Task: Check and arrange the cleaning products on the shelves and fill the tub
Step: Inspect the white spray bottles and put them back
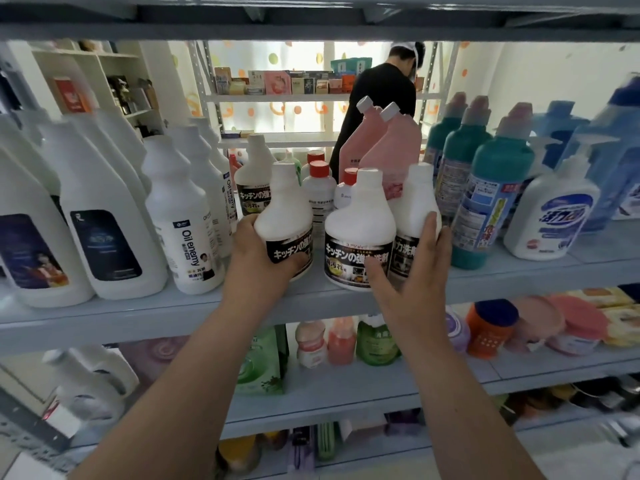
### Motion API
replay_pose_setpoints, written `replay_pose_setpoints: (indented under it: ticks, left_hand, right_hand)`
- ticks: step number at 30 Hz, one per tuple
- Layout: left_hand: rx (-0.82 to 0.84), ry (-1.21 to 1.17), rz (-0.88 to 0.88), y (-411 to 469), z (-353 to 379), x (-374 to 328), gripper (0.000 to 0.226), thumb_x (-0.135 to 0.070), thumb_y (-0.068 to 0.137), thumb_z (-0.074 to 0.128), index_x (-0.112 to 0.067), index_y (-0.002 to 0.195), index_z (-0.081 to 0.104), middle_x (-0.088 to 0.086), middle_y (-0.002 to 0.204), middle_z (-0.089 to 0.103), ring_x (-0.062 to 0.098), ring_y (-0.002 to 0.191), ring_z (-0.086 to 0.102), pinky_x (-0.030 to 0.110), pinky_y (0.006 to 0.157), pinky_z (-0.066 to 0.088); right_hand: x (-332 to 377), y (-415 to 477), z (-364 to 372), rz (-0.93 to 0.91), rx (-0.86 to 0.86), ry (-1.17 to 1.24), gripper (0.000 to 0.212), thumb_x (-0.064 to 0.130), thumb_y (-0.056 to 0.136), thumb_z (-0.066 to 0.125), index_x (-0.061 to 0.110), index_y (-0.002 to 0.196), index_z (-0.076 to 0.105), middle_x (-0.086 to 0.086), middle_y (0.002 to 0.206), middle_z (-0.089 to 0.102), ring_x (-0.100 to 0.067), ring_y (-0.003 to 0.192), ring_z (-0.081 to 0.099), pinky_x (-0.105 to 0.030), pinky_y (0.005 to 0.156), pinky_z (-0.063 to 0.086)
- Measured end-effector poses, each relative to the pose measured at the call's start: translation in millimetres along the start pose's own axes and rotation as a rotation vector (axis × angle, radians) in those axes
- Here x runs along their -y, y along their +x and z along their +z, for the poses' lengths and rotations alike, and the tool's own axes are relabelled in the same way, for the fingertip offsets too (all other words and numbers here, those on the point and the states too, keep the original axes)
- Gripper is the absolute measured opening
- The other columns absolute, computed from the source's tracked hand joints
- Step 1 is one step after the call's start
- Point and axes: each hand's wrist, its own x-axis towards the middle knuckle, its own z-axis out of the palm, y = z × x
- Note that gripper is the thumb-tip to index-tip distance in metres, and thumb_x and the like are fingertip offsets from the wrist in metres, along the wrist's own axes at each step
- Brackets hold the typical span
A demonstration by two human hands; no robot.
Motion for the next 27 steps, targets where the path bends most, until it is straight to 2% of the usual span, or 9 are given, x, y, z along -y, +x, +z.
replay_pose_setpoints:
  ticks: [2, 5, 9, 12, 14, 17, 20, 23, 27]
  left_hand:
    - [0.018, -0.042, 0.045, -16.1, -6.1, -1.7, 0.08, -0.024, 0.076, 0.087, -0.022, 0.139, 0.038, -0.003, 0.134, 0.052, 0.017, 0.117, 0.051, 0.029, 0.088, 0.038]
    - [0.064, -0.145, 0.084, -42.9, -24.6, -3.1, 0.071, -0.022, 0.077, 0.086, -0.038, 0.126, 0.037, -0.014, 0.121, 0.055, 0.008, 0.108, 0.055, 0.025, 0.087, 0.044]
    - [0.125, -0.36, 0.004, -79.0, -60.5, -0.3, 0.062, -0.022, 0.081, 0.082, -0.035, 0.127, 0.042, -0.022, 0.111, 0.065, -0.009, 0.095, 0.066, 0.012, 0.072, 0.052]
    - [0.134, -0.499, -0.077, -107.7, -85.4, 4.7, 0.054, -0.034, 0.077, 0.08, -0.04, 0.119, 0.047, -0.015, 0.109, 0.07, -0.002, 0.095, 0.07, 0.016, 0.07, 0.056]
    - [0.157, -0.541, -0.101, -126.2, -98.3, 9.5, 0.056, -0.044, 0.068, 0.077, -0.039, 0.114, 0.045, -0.009, 0.114, 0.07, 0.004, 0.098, 0.071, 0.021, 0.073, 0.058]
    - [0.161, -0.548, -0.152, -147.3, -113.9, 22.0, 0.065, -0.052, 0.061, 0.078, -0.035, 0.115, 0.047, -0.005, 0.116, 0.07, 0.008, 0.1, 0.072, 0.024, 0.075, 0.059]
    - [0.195, -0.696, -0.275, -162.1, -124.3, 34.6, 0.067, -0.049, 0.067, 0.089, -0.031, 0.121, 0.054, -0.004, 0.115, 0.073, 0.017, 0.1, 0.074, 0.039, 0.076, 0.062]
    - [0.304, -1.12, -0.481, -173.5, -131.2, 39.9, 0.054, -0.042, 0.082, 0.072, -0.009, 0.123, 0.06, 0.013, 0.107, 0.075, 0.026, 0.087, 0.075, 0.039, 0.064, 0.063]
    - [0.537, -1.392, -0.705, -193.7, -133.8, 41.4, 0.053, -0.045, 0.093, 0.046, -0.006, 0.111, 0.076, 0.017, 0.102, 0.076, 0.025, 0.079, 0.076, 0.033, 0.053, 0.061]
  right_hand:
    - [1.6, -10.7, 1.9, 0.018, 0.002, -0.047, 0.096, 0.052, 0.094, 0.064, 0.049, 0.159, -0.007, 0.007, 0.17, -0.018, -0.015, 0.158, -0.011, -0.041, 0.124, 0.013]
    - [8.3, -29.2, 6.5, -0.062, -0.086, -0.086, 0.084, 0.047, 0.095, 0.061, 0.034, 0.163, 0.014, -0.006, 0.17, 0.002, -0.025, 0.159, 0.001, -0.053, 0.125, 0.023]
    - [33.1, -66.7, 16.5, -0.169, 0.009, -0.11, 0.073, 0.053, 0.092, 0.051, 0.027, 0.158, 0.035, -0.007, 0.163, 0.03, -0.023, 0.155, 0.018, -0.042, 0.123, 0.023]
    - [65.6, -97.9, 23.4, 0.002, 0.333, 0.193, 0.065, 0.065, 0.091, 0.051, 0.044, 0.151, 0.038, 0.011, 0.16, 0.039, -0.005, 0.151, 0.029, -0.035, 0.121, 0.03]
    - [80.1, -116.1, 30.8, 0.055, 0.472, 0.451, 0.054, 0.049, 0.097, 0.056, 0.039, 0.149, 0.046, 0.017, 0.148, 0.055, -0.003, 0.14, 0.047, -0.032, 0.114, 0.042]
    - [94.1, -139.3, 38.4, 0.122, 0.501, 0.628, 0.045, 0.021, 0.103, 0.054, 0.031, 0.147, 0.05, 0.016, 0.135, 0.066, -0.006, 0.132, 0.057, -0.028, 0.11, 0.045]
    - [98.9, -157.4, 42.8, 0.222, 0.474, 0.784, 0.04, 0.027, 0.102, 0.052, 0.035, 0.14, 0.06, 0.005, 0.138, 0.066, -0.017, 0.134, 0.058, -0.04, 0.112, 0.045]
    - [99.3, -172.1, 47.4, 0.418, 0.516, 0.978, 0.068, 0.049, 0.093, 0.069, 0.016, 0.15, 0.05, -0.02, 0.147, 0.056, -0.035, 0.141, 0.048, -0.061, 0.12, 0.031]
    - [105.2, -194.1, 54.8, 0.493, 0.687, 1.071, 0.097, 0.065, 0.079, 0.078, 0.018, 0.156, 0.042, -0.014, 0.157, 0.047, -0.033, 0.148, 0.041, -0.061, 0.123, 0.024]
